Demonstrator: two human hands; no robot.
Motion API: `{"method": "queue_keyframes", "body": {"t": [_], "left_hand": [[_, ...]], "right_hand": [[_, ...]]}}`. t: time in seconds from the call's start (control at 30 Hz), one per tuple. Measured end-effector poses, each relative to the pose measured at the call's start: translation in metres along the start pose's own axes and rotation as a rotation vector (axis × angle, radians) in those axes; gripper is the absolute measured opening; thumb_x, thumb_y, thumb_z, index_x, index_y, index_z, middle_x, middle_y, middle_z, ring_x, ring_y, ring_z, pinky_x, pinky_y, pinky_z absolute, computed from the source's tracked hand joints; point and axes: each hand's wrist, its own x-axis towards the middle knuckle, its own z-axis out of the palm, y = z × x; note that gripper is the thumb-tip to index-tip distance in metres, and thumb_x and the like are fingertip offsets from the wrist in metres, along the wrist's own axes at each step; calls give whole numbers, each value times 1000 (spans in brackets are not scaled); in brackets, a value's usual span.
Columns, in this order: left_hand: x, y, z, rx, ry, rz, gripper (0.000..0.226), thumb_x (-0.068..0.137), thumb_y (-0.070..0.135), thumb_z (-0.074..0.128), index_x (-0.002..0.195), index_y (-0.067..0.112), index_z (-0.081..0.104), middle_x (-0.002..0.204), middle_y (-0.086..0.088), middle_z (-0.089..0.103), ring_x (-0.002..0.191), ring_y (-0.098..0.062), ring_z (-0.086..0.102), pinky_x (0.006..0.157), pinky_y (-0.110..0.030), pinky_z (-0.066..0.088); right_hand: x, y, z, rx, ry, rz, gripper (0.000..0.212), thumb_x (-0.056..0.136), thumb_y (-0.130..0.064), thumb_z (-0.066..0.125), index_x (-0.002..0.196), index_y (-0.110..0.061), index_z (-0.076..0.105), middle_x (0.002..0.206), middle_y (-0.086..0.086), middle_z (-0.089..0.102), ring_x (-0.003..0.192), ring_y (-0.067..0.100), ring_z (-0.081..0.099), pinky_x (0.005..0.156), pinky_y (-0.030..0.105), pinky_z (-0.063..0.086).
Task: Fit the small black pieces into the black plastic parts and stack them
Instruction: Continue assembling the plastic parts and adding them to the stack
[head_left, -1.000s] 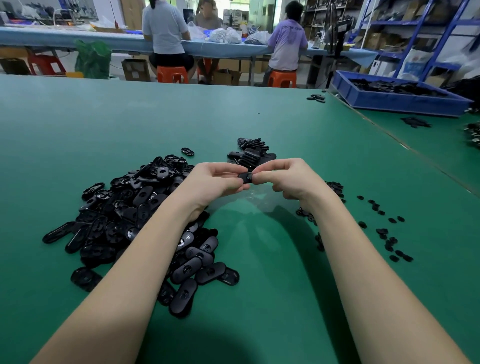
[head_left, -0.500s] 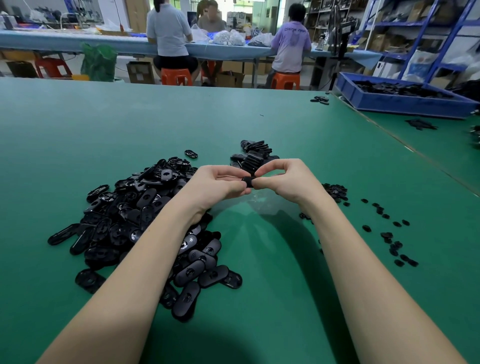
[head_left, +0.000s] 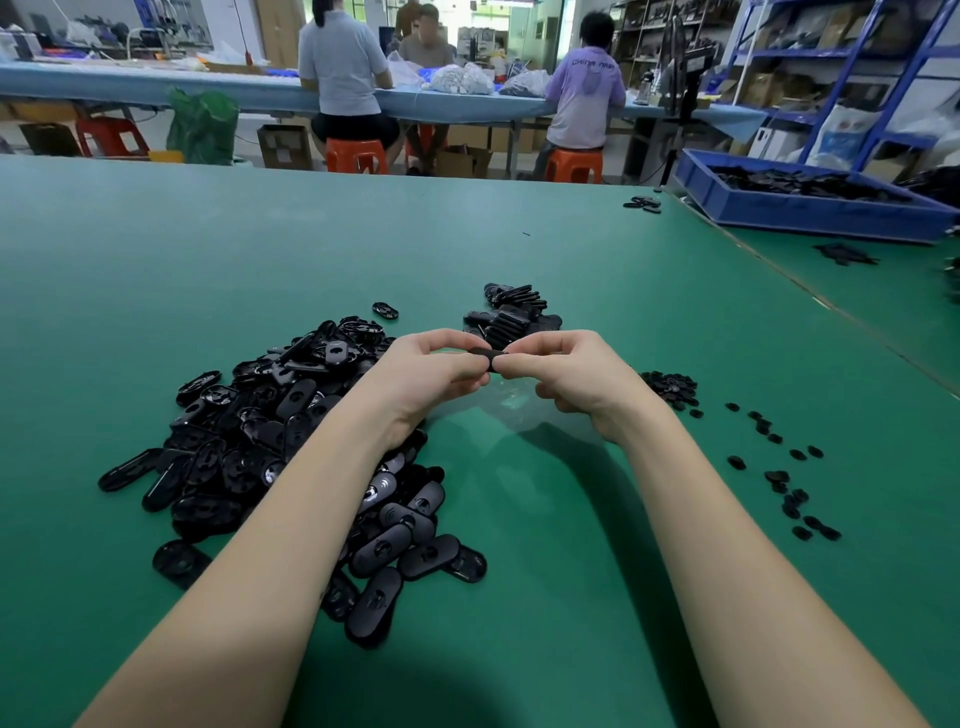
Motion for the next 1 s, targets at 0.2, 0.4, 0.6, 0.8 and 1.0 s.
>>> {"method": "queue_keyframes", "body": {"t": [0.2,0.4,0.6,0.8,1.0], "left_hand": [[0,0,2,49,37,7,16,87,-7,66,86,9,69,87,-15,71,70,-17,69,80,-22,58],[1,-4,2,84,41,14,18,84,-7,70,84,10,70,79,-10,73,76,-21,68,90,-29,57],[0,-6,5,154,57,53,18,86,-7,69,85,10,68,78,-7,71,69,-13,67,75,-19,58],[1,-7,8,246,120,64,17,86,-4,70,84,13,68,77,-8,70,67,-13,62,76,-22,54],[2,-9,5,239,148,73,16,87,0,70,88,16,68,74,-4,72,69,-16,63,82,-28,54]], "right_hand": [[4,0,5,-51,28,-46,12,82,-19,79,72,-24,73,53,-14,54,40,1,39,40,11,29],[8,6,9,-112,65,-55,6,78,-23,80,76,-21,74,53,-20,57,45,-4,46,47,10,34],[10,10,13,-127,116,-84,14,76,-21,81,69,-22,69,60,-15,60,61,4,52,60,18,40],[11,12,16,-145,140,-97,17,76,-23,82,68,-22,68,49,-16,54,47,-1,46,48,9,37],[11,14,11,-155,97,-194,13,80,-25,82,85,-25,70,67,-11,68,53,1,54,53,14,41]]}}
